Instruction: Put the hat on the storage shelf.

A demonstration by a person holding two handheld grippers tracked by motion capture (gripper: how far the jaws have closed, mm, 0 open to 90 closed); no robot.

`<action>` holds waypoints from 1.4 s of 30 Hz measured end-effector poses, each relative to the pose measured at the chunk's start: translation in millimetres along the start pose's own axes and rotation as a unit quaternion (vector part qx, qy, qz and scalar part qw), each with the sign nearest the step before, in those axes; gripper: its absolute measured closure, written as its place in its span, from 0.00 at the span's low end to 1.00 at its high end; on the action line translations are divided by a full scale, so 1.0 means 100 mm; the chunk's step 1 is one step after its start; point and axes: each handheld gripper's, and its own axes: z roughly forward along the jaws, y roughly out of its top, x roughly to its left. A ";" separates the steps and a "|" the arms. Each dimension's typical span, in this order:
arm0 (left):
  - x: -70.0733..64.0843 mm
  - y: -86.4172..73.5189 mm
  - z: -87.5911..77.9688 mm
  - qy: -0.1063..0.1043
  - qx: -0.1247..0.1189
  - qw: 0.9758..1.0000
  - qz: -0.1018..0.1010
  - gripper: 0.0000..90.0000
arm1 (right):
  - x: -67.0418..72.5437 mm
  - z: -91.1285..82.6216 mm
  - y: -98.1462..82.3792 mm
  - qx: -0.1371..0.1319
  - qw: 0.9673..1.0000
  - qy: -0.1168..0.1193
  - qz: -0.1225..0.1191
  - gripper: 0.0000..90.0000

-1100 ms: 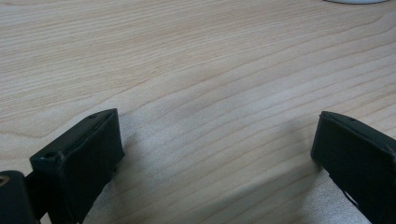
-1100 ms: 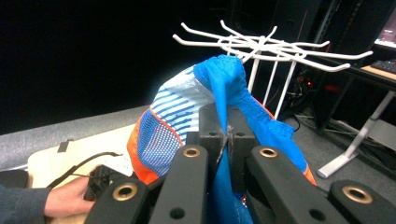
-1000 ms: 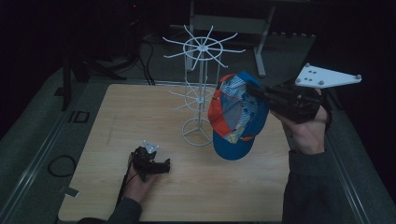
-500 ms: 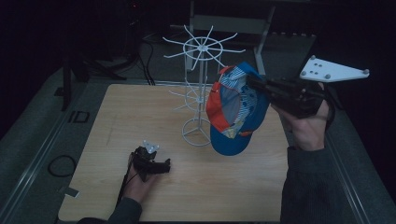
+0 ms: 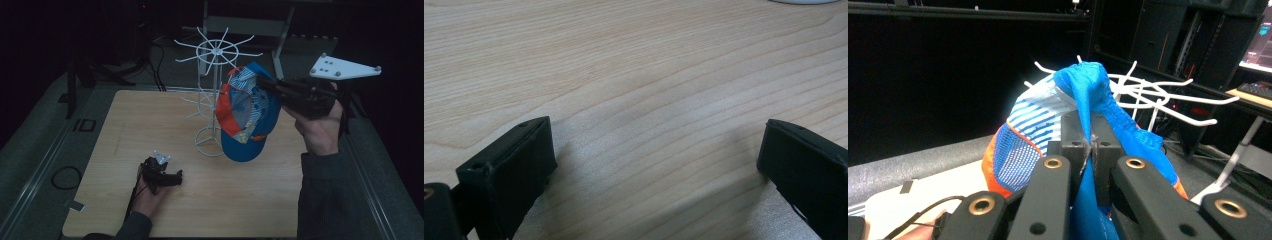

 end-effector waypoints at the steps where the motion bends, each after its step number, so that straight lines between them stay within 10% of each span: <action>1: 0.00 0.00 0.00 0.000 0.000 1.000 0.000 0.03 | 0.00 0.02 -0.01 0.002 1.000 0.001 0.000 0.98; 14: 0.00 0.00 0.00 0.000 0.000 1.000 0.000 0.03 | -0.04 0.32 -0.24 0.064 0.998 0.005 0.005 0.95; 21: 0.00 0.00 0.00 0.000 -0.001 1.000 -0.001 0.03 | -0.03 0.31 -0.37 0.102 0.995 -0.015 0.001 0.50; 28: 0.00 0.00 0.00 0.000 -0.001 1.000 -0.002 0.03 | -0.06 0.23 -0.46 0.121 0.991 -0.048 0.013 0.27; 42: 0.00 0.00 0.00 0.000 0.000 1.000 -0.001 0.03 | -0.03 0.09 -0.68 0.123 0.990 -0.059 0.036 0.16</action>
